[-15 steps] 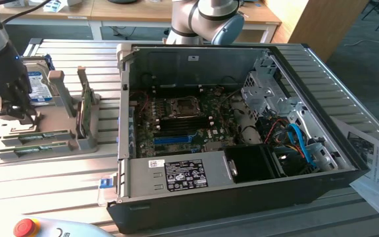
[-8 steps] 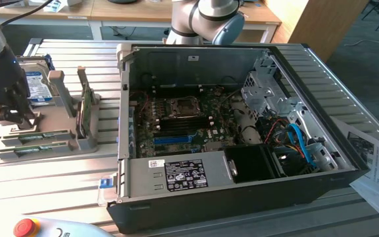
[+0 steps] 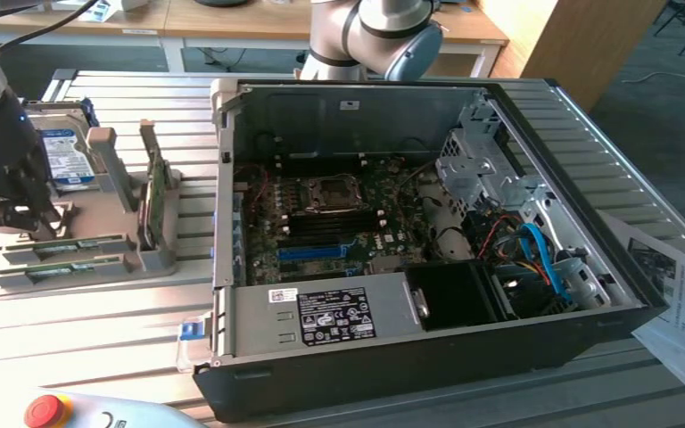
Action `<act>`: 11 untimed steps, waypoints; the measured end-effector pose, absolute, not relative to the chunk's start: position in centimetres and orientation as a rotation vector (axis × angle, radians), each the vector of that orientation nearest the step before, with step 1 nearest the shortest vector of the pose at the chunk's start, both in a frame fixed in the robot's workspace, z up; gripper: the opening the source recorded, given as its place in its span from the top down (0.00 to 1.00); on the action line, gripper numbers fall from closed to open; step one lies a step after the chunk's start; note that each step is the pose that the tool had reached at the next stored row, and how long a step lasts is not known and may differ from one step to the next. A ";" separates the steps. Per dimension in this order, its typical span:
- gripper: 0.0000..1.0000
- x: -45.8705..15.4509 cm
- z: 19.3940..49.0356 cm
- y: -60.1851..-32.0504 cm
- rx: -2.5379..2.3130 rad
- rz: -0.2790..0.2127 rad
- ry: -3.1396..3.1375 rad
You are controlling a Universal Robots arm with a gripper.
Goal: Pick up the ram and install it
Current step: 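Pick up the ram and move it above insertion slot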
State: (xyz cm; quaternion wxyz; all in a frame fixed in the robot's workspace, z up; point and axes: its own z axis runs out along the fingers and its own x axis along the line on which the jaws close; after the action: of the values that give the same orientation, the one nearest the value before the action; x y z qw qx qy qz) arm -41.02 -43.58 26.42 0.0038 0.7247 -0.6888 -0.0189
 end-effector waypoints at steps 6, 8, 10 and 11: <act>0.69 -41.0 26.4 -43.7 2.271 -0.059 -2.159; 0.69 -41.0 26.4 -43.8 2.271 -0.059 -2.158; 0.69 -40.9 26.4 -43.9 2.271 -0.059 -2.158; 0.69 -40.9 26.4 -43.9 2.271 -0.059 -2.159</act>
State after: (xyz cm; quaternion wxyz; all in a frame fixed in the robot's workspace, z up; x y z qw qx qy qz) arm -40.86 -43.93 26.42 0.0038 0.7247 -0.6888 -0.0189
